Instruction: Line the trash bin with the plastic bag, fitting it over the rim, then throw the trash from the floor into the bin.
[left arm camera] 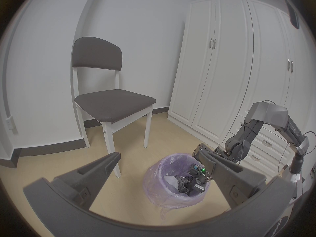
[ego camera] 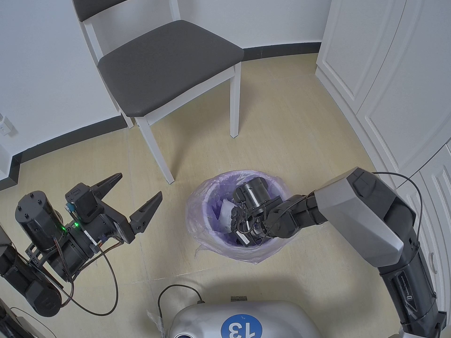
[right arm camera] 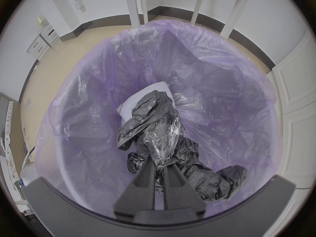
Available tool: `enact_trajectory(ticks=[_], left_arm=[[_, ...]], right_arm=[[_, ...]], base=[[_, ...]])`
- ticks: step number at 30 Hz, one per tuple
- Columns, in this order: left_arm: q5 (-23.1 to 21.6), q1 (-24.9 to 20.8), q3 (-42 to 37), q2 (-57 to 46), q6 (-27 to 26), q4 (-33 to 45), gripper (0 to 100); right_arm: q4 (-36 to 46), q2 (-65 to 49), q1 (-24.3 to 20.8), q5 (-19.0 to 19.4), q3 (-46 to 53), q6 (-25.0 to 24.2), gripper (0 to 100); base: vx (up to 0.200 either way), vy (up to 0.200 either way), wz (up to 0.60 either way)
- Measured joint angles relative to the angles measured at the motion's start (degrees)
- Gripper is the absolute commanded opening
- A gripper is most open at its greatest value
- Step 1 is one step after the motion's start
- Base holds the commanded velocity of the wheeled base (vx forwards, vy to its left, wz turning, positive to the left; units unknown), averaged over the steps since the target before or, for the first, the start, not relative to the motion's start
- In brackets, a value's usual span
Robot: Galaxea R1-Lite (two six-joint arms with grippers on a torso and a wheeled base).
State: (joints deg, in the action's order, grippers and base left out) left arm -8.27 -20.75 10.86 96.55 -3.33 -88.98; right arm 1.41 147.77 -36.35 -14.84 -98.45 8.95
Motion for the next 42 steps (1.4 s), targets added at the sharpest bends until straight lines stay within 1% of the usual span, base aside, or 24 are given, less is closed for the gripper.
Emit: enact_trajectory(ticks=[1,2,7,16,21,26,29,35,42], left_arm=[[0.0,0.0,0.0,0.1,0.0,0.0,100],[0.0,0.0,0.0,0.1,0.0,0.0,100],[0.0,0.0,0.0,0.4,0.0,0.0,100],[0.0,0.0,-0.2,2.4,0.0,0.0,100],[0.3,-0.2,0.0,7.8,0.0,0.0,100],[0.8,0.5,3.0,17.1,0.2,0.0,100],[1.0,1.5,7.7,23.1,0.4,0.0,100],[1.3,3.9,20.9,35.5,0.8,0.0,100],[1.3,5.4,36.1,46.1,1.1,6.5,100]], right_arm=[[0.2,0.0,0.0,0.0,0.0,0.0,0],[0.7,0.1,0.0,0.0,-0.1,0.0,100],[0.9,0.2,-0.1,-0.3,-0.2,-0.4,100],[-0.4,-0.3,0.1,-2.0,0.0,-0.4,100],[-1.9,-2.5,0.2,-2.3,1.7,-0.7,100],[-6.4,-6.8,0.7,-2.7,7.1,-0.6,100],[-9.0,-10.6,1.4,-2.8,12.6,-0.5,100],[-14.5,-18.9,4.4,-3.7,24.4,-0.5,100],[-22.5,-24.1,8.2,-4.5,33.5,-0.4,100]], base=[[0.000,0.000,0.00],[0.000,0.000,0.00],[0.000,0.000,0.00],[0.000,0.000,0.00],[0.000,0.000,0.00],[0.000,0.000,0.00],[0.000,0.000,0.00],[0.000,0.000,0.00],[0.000,0.000,0.00]])
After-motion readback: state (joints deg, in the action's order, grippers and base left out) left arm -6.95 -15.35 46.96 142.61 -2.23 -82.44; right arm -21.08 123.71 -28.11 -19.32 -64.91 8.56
